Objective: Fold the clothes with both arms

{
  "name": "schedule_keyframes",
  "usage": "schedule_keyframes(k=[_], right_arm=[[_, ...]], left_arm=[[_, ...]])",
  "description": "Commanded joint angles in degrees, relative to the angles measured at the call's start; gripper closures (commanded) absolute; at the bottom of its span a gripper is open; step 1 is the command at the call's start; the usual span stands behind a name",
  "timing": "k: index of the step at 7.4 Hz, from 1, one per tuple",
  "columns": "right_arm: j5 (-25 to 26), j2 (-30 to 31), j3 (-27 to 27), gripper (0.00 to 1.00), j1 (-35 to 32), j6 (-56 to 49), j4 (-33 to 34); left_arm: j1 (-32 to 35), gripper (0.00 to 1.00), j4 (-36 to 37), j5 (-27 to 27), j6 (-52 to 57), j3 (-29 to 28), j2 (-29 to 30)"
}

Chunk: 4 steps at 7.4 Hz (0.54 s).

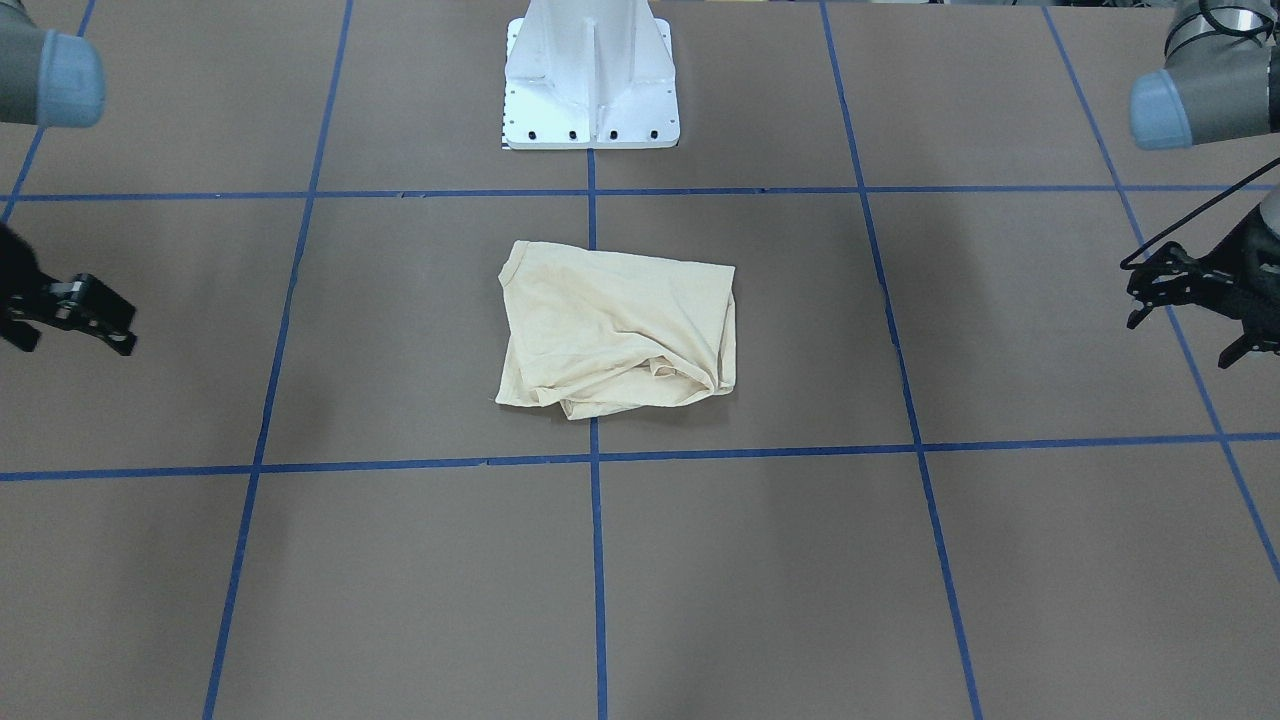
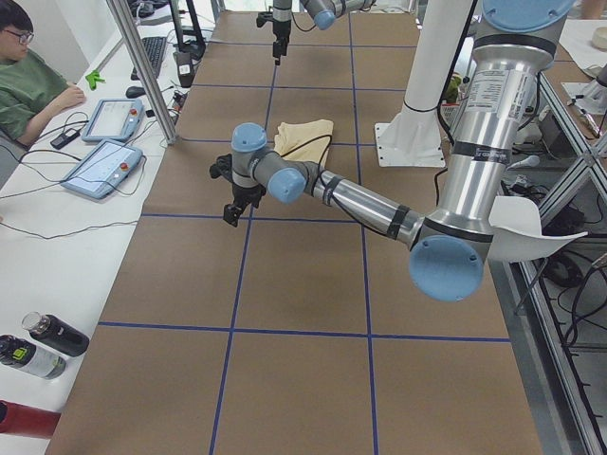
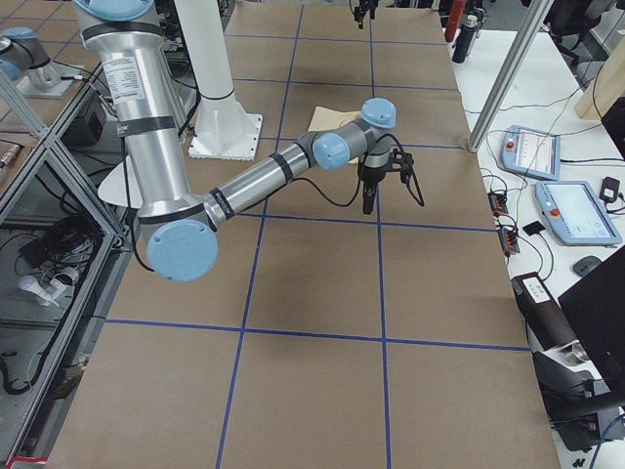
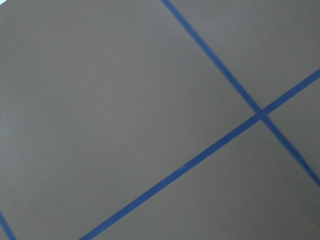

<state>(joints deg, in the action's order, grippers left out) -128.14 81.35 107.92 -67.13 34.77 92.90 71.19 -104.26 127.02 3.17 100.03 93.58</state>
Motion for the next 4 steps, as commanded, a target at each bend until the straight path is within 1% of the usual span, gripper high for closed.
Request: schedule_keyframes(k=[1, 2, 3, 4], right_arm=[[-2.11, 10.01, -0.25, 0.00, -10.43, -20.37, 0.00], [-4.12, 14.15, -0.16, 0.00, -14.65, -28.28, 0.00], [-4.14, 18.28, 0.19, 0.00, -18.52, -34.01, -0.17], [-3.88, 20.41, 0.45, 0.00, -20.21, -35.46, -0.61]], left_arm=[[6.56, 0.00, -0.16, 2.52, 1.04, -0.01, -3.66], [8.33, 0.00, -0.51, 2.53, 1.05, 0.08, -4.45], [8.44, 0.00, 0.19, 2.44, 0.96, -0.27, -5.42], [8.61, 0.00, -0.24, 2.26, 1.05, -3.40, -7.17]])
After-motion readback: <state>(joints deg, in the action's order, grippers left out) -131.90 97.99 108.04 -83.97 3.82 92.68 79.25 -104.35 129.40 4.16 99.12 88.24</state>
